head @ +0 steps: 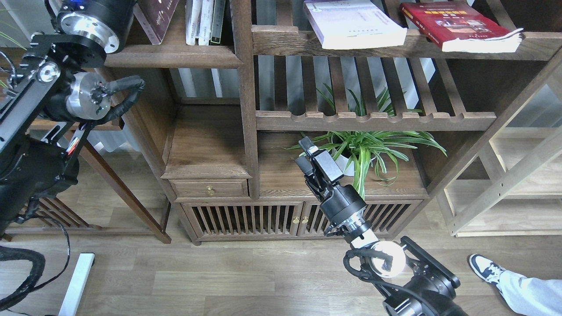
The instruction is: Organize books on shelf
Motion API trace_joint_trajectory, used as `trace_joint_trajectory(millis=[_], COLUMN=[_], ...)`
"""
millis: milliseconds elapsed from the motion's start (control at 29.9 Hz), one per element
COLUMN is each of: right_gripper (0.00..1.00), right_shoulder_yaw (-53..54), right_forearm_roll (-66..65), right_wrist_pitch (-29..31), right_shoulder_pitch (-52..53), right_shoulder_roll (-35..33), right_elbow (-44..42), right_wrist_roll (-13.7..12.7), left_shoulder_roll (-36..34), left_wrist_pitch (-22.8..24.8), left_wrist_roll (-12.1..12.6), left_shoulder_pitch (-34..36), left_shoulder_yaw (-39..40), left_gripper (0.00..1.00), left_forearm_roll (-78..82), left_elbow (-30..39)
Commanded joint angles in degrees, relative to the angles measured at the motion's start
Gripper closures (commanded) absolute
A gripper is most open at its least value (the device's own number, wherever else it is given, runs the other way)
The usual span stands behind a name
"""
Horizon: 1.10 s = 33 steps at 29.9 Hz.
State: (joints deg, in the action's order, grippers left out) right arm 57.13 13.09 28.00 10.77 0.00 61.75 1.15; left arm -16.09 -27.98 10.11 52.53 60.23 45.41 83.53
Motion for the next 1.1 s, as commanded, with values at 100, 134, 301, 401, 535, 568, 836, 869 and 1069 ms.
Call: trace_joint_trajectory(millis=[100,134,301,401,535,568,836,869,1069], right_gripper=[0.01,0.01,0.01,0.01,0.01,0.01,0.01,0.01,0.02], right_shoulder_yaw=[0.00,0.00,-0.09,-0.09,-0.18,-0.18,-0.18,-0.18,-0.27], right_forearm_roll=[0.10,0.10,0.10,0.10,0.10,0.10,0.10,0.10,0.10], right_wrist_pitch=[0.00,0.00,0.00,0.00,0.00,0.00,0.00,0.00,0.00], right_shoulder_pitch=[-0.13,-0.13,-0.22,-0.13,-0.05,-0.05,-0.05,-0.05,0.57], right_shoulder_roll=[0.00,0.00,0.00,0.00,0.00,0.00,0.00,0.00,0.00], right_elbow=[0.03,0.03,0.03,0.03,0.21,0.38,1.35,1.35,1.61], right_wrist_roll=[0.08,0.08,0.08,0.08,0.08,0.08,0.08,0.08,0.00], left_shoulder_roll=[-0.35,-0.35,0.09,0.18,1.23,1.84,5.01,5.28,5.45], left_wrist_pitch=[-0.02,-0.02,-0.02,-0.02,-0.02,0.03,4.52,4.78,7.41], left_wrist_roll=[-1.23,-1.49,-4.22,-5.62,-7.29,-8.17,-10.99,-11.25,-11.60], left_shoulder_pitch=[0.20,0.29,1.61,2.75,3.19,3.54,7.49,7.85,10.31], left_shoulder_yaw=[-0.20,-0.20,-0.46,-1.51,-2.22,-2.22,-2.31,-2.31,-2.66], left_gripper=[1.00,0.99,0.98,0.98,0.98,0.98,0.99,0.99,0.99], left_forearm_roll=[0.03,0.03,-0.14,-0.85,-2.34,-2.78,-2.96,-3.04,-3.40], left_elbow=[-1.34,-2.13,-6.61,-9.60,-13.21,-14.52,-23.57,-24.19,-28.41])
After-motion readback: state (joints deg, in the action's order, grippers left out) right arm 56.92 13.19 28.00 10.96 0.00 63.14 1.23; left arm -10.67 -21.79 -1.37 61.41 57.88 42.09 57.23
